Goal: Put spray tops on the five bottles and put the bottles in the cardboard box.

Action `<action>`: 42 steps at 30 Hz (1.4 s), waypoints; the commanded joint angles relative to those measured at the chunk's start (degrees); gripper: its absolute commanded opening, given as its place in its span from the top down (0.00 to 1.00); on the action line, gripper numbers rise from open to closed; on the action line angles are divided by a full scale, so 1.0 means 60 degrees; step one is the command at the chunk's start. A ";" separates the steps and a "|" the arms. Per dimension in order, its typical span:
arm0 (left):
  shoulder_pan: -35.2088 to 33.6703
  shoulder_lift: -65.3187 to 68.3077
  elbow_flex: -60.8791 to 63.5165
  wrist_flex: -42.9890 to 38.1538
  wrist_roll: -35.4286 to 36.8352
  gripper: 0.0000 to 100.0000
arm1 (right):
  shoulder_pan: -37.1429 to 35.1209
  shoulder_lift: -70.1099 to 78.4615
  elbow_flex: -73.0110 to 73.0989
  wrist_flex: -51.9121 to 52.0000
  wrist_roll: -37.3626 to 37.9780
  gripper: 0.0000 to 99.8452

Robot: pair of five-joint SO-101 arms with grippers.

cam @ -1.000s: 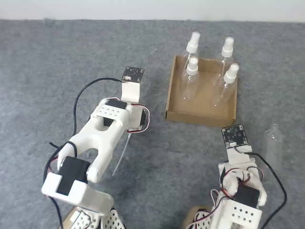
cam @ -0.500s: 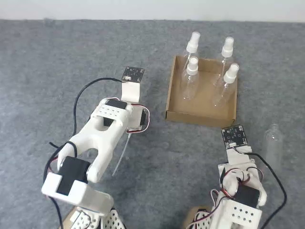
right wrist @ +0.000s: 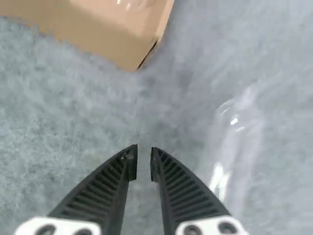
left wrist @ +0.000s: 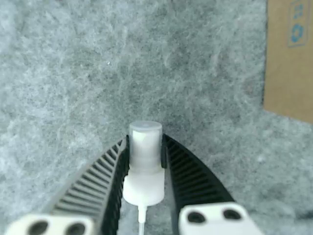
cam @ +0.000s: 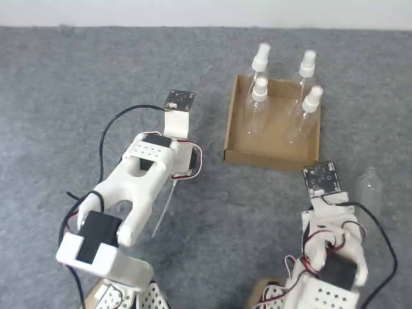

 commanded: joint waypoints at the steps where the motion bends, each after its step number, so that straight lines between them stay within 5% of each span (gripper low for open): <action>1: -0.0015 -0.0073 -0.0037 -0.0103 0.0073 0.94 | 0.0330 0.0813 -0.2051 0.0271 0.0425 0.99; 15: -0.0015 -0.0073 -0.0022 -0.0103 0.0073 0.94 | 0.2923 1.0176 -0.7927 -0.0505 0.0791 0.88; 28: 0.0015 -0.0073 -0.0037 -0.0103 0.0073 0.94 | 0.2923 1.5377 -0.9934 -0.1766 0.0293 0.74; 42: 0.0029 -0.0073 -0.0037 -0.0103 0.0044 0.94 | 0.2322 1.8821 -1.2015 -0.1766 -0.1201 0.74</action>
